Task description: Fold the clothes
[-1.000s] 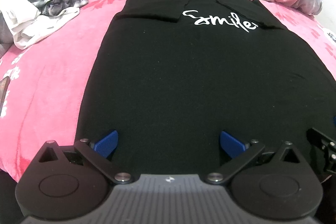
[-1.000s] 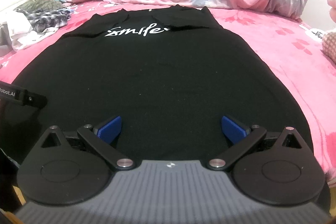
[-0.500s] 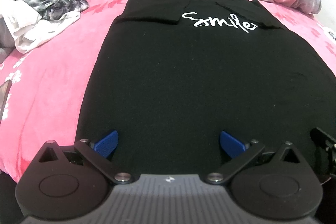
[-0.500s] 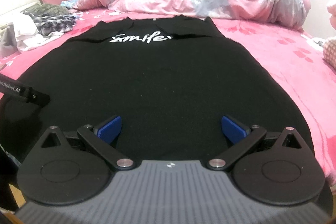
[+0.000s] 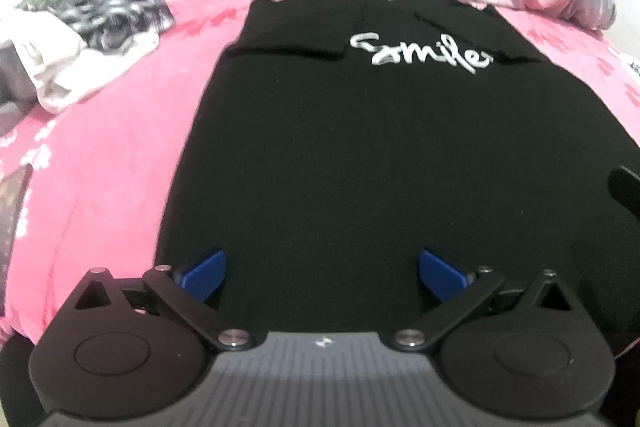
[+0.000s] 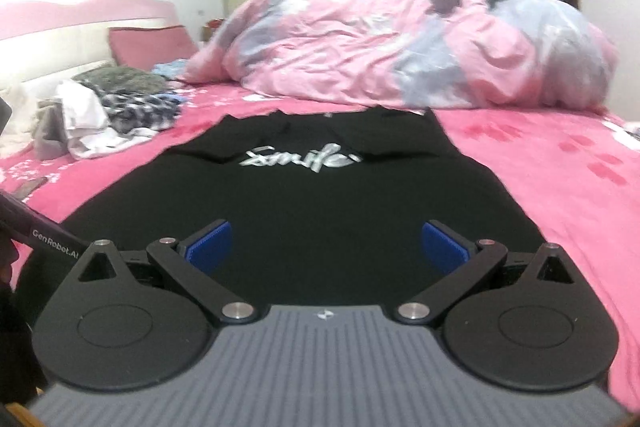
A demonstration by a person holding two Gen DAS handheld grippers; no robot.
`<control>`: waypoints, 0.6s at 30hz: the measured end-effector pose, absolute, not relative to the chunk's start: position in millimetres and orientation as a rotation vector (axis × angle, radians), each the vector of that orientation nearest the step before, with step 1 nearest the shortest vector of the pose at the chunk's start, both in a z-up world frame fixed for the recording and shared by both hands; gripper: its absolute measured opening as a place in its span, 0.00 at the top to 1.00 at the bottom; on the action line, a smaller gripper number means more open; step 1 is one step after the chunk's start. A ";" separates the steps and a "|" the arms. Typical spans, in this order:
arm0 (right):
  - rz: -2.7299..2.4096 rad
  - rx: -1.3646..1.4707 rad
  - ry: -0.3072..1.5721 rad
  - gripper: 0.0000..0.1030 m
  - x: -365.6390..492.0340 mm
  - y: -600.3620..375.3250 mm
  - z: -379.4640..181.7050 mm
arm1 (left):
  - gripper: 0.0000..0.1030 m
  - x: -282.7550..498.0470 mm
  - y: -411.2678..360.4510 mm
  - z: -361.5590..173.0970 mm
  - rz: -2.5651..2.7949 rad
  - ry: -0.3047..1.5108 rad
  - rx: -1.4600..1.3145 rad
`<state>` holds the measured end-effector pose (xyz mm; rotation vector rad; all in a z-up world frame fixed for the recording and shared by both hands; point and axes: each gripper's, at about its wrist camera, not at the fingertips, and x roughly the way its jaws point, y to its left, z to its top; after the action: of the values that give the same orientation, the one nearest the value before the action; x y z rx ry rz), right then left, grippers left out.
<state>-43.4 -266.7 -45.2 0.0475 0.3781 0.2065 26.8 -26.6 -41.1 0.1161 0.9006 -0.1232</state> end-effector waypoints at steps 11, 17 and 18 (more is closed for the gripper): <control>0.371 0.047 0.319 0.01 -11.0 -250.5 -47.6 | 0.00 34.9 -51.1 -28.5 -0.074 0.826 0.155; 0.401 0.061 0.330 0.01 -18.3 -253.3 -62.8 | 0.01 39.2 -60.7 -35.1 -0.052 0.824 0.166; 0.405 0.071 0.329 0.01 -19.2 -255.7 -64.2 | 0.01 39.9 -62.4 -36.4 -0.047 0.824 0.171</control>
<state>-19.2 -255.7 -64.2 0.0713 0.3291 0.4045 39.9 -62.4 -36.4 0.1711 0.8238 -0.0467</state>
